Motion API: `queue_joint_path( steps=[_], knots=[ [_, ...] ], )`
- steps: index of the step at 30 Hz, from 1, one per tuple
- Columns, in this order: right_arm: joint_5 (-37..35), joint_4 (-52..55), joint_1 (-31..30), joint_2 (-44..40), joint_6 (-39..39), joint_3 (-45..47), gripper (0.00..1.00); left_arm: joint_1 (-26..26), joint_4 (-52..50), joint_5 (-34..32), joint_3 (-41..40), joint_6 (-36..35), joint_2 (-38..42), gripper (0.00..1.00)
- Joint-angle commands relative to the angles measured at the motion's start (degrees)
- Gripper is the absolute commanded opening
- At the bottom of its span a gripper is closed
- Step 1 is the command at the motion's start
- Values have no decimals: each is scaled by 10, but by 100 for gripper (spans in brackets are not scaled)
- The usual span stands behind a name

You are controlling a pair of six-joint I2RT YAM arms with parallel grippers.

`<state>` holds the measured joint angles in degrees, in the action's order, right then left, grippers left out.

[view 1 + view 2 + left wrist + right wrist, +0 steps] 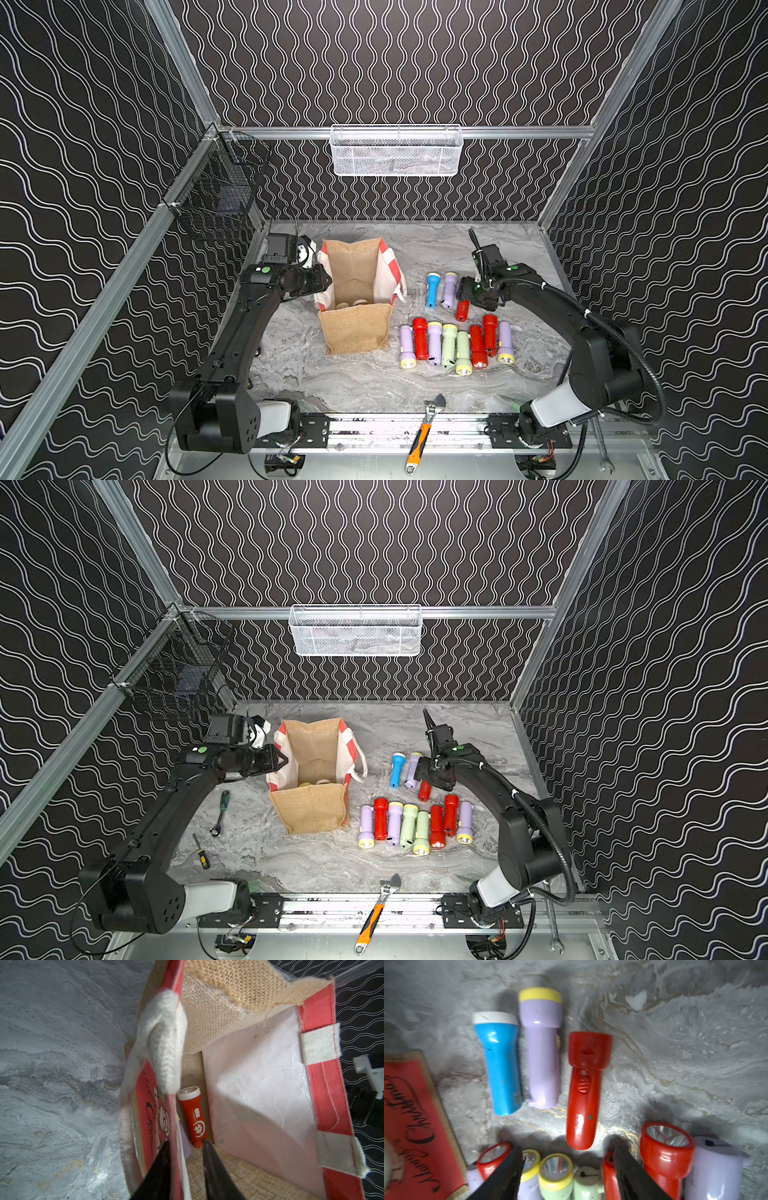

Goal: Put the flashlights into the tote bags
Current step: Pick up the flashlight from the center of the board.

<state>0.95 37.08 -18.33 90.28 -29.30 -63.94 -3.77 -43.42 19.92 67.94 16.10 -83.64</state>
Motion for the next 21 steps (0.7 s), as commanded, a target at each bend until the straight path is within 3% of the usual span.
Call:
queue_joint_path(
  steps=[1,21],
  knots=[
    [12,-29,2,11,-5,6,70,0,7,-5,4,-13,-1,30],
    [18,-54,13,89,2,21,57,0,13,-7,-5,-13,-12,31]
  ],
)
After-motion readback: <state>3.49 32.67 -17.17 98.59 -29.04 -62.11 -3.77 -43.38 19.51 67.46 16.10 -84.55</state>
